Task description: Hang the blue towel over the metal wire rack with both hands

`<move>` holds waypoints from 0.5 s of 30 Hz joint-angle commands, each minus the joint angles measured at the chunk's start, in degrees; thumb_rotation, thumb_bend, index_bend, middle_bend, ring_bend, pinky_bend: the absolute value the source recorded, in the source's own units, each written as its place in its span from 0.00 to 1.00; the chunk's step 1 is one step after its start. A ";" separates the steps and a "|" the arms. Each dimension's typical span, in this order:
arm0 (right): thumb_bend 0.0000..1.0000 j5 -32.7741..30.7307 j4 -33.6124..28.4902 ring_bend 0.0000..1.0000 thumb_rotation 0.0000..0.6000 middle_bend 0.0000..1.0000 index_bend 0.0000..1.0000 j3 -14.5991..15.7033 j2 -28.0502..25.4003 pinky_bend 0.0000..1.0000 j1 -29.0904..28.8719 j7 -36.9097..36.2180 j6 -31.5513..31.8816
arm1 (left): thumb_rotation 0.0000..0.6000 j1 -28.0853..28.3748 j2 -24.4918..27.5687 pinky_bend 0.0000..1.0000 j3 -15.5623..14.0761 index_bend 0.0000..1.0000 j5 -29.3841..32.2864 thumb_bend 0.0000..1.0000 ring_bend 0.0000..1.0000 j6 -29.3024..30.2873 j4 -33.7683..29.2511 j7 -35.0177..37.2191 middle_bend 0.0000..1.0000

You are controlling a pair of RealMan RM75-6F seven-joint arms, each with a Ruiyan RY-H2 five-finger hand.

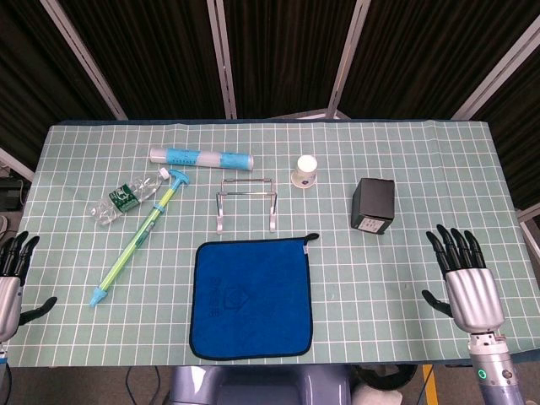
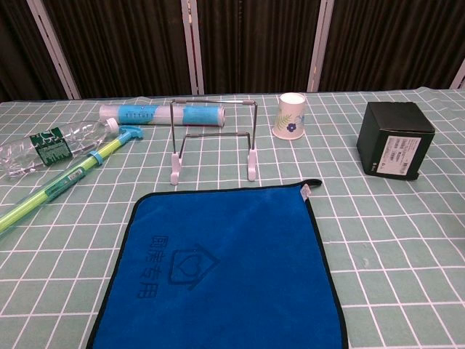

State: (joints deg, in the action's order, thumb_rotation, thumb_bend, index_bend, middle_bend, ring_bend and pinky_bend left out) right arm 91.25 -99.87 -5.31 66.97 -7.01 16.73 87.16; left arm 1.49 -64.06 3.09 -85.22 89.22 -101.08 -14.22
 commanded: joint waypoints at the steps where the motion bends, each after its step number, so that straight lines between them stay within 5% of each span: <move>1: 0.00 0.38 -0.06 0.00 1.00 0.00 0.00 0.15 -0.17 0.00 0.05 -0.17 0.17 | 1.00 0.02 -0.01 0.00 0.01 0.00 0.16 0.00 0.00 -0.09 0.04 0.06 0.00; 9: 0.00 2.01 1.99 0.00 1.00 0.00 0.00 1.24 -0.30 0.00 -2.36 -2.17 -4.01 | 1.00 0.08 0.32 0.00 0.41 0.00 1.84 0.00 0.00 -0.63 -0.08 0.53 0.00; 15: 0.00 8.75 5.02 0.00 1.00 0.00 0.00 2.15 1.07 0.00 -9.50 -6.60 -11.54 | 1.00 0.20 0.16 0.00 0.39 0.00 1.81 0.00 0.00 -0.61 -0.30 -0.05 0.00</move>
State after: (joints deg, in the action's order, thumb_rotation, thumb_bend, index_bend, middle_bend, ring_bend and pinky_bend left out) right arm 97.29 -96.35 -3.63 67.28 -13.52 11.96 78.66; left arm 1.65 -63.85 3.49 -83.43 88.64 -101.32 -14.19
